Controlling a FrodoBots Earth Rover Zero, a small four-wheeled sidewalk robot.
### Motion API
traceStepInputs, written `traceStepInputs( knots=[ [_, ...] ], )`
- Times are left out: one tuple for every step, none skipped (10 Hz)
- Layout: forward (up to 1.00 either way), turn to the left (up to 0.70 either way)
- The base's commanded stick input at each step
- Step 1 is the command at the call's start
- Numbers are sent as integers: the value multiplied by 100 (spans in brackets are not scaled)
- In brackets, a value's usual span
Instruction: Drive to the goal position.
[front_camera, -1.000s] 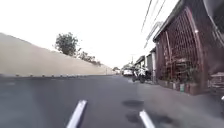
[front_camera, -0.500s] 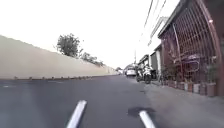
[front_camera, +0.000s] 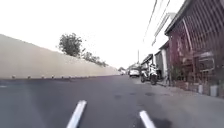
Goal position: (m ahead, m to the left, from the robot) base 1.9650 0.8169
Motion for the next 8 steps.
traceStepInputs(
  knots=[
    [100, 0],
    [100, 0],
    [100, 0],
    [100, 0],
    [100, 0],
    [100, -13],
    [100, -28],
    [100, -40]
  ],
)
